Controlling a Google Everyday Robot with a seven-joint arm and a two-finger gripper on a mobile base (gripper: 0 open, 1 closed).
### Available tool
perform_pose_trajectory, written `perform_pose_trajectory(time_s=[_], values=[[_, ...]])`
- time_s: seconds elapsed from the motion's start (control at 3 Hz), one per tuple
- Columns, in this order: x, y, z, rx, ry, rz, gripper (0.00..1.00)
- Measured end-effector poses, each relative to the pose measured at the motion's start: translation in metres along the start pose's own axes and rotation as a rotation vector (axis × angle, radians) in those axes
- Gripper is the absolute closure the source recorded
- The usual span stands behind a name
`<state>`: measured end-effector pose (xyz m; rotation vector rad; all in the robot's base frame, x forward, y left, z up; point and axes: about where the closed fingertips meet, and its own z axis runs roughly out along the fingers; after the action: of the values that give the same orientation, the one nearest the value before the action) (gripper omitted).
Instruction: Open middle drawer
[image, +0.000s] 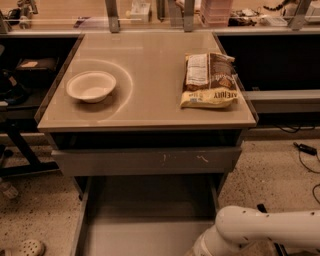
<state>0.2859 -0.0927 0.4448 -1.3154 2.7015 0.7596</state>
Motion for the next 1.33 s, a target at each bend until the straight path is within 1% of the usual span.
perform_pose_trajectory(time_s=[0.33,0.67,1.0,1.33], values=[[-0.005,0.001,-0.004,0.000,0.000,0.000,1.00],[-0.022,-0.001,-0.005,-0.016,-0.031,-0.021,1.00],[-0.057,0.001,-0.050,0.018,-0.124,-0.056,1.00],[-0.059,0.017,-0.120,0.112,-0.194,-0.025,1.00]])
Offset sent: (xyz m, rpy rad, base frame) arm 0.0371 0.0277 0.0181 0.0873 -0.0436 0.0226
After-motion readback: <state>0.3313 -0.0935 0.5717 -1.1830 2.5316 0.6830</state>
